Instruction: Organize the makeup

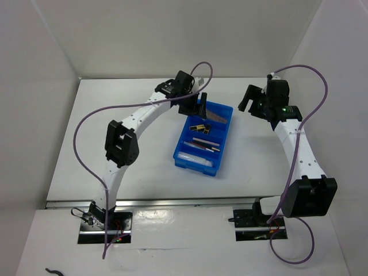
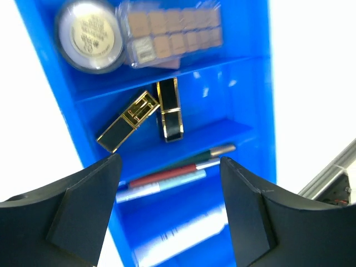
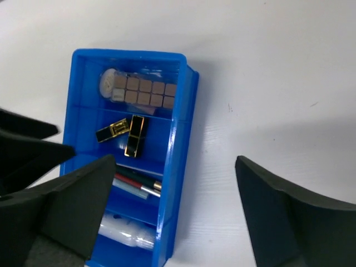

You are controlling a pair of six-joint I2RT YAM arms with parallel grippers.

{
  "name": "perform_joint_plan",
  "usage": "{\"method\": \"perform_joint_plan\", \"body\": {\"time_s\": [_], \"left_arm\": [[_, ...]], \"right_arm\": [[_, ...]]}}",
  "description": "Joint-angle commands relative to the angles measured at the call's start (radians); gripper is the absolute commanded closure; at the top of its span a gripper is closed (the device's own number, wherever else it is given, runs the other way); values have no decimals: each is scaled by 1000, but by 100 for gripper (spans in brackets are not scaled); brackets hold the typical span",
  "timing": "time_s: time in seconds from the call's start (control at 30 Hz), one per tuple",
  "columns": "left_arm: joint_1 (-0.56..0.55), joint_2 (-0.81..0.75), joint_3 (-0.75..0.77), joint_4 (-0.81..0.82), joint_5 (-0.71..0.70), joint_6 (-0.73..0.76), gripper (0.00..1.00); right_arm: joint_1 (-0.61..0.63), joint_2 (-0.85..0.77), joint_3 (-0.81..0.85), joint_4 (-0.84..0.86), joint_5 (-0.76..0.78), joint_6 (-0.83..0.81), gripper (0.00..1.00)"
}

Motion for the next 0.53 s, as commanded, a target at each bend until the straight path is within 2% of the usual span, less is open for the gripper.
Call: {"method": "perform_joint_plan", "body": {"time_s": [0.0,0.07,0.3,0.5], "left_arm": [[4,-171,38,10,-20,34,15],[34,-252,7,21,-40,34,15],[162,-533,-286,87,-237,-9,15],[252,-641,-413,35,-331,1,17]], "right_arm": [[-7,-26,23,-2,37,17,0],[-7,-26,24,-22,62,28,0],[-7,-37,51,-125,174,71,0],[-7,-84,13,-151,209,80,0]]}}
